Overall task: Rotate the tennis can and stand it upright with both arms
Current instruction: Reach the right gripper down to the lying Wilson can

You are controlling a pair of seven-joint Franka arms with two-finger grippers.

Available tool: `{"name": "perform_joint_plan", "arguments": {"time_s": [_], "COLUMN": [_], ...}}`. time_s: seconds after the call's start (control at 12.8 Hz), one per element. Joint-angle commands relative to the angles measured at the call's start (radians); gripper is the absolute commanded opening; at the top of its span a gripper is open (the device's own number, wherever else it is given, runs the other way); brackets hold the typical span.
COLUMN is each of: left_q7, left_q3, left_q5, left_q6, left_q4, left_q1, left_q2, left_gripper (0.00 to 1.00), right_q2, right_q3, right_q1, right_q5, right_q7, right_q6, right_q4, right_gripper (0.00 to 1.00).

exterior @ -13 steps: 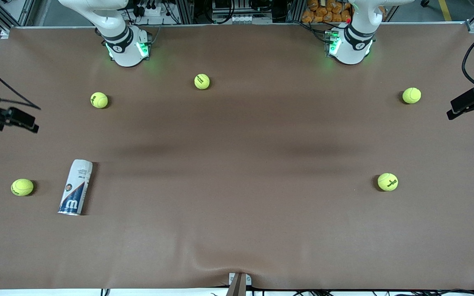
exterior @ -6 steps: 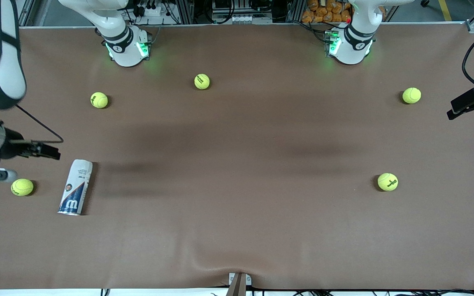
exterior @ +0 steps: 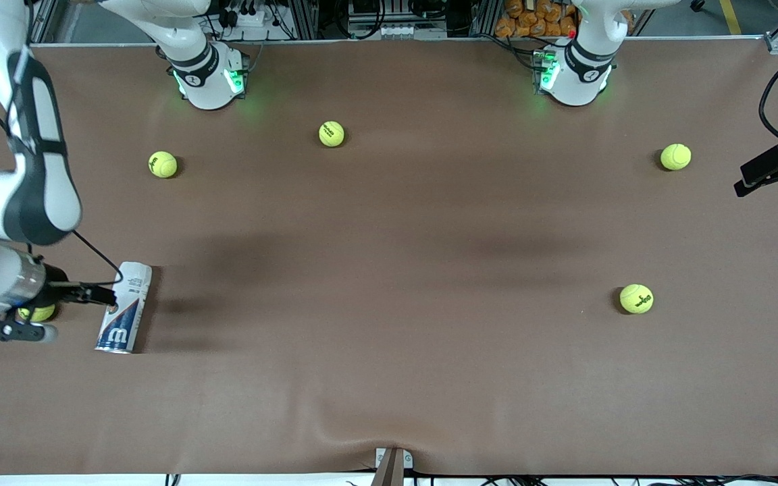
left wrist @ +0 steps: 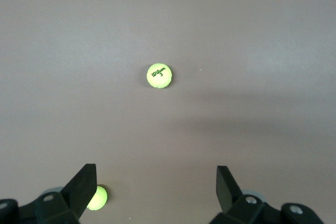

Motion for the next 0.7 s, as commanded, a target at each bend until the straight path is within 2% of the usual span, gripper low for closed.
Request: {"name": "perform_joint_plan", "arguments": {"time_s": [0.0, 0.63], "left_q7": [0.009, 0.022], "left_q3": [0.003, 0.003], "left_q5": [-0.007, -0.007], "left_q6": [-0.017, -0.017], "left_q4": [0.012, 0.012], "left_q1": [-0.005, 0.003], "left_q2": [0.003, 0.006], "left_gripper": [1.0, 1.0], "right_q2": [0.079, 0.208], "right_q3": [0.009, 0.009], "right_q1": [-0.042, -0.071], "right_q5": [0.0, 0.003], "right_q7": [-0.083, -0.083], "right_q6": [0.02, 0.096], "right_q4": [0.022, 0.009], "right_gripper": [1.0, 1.0]}}
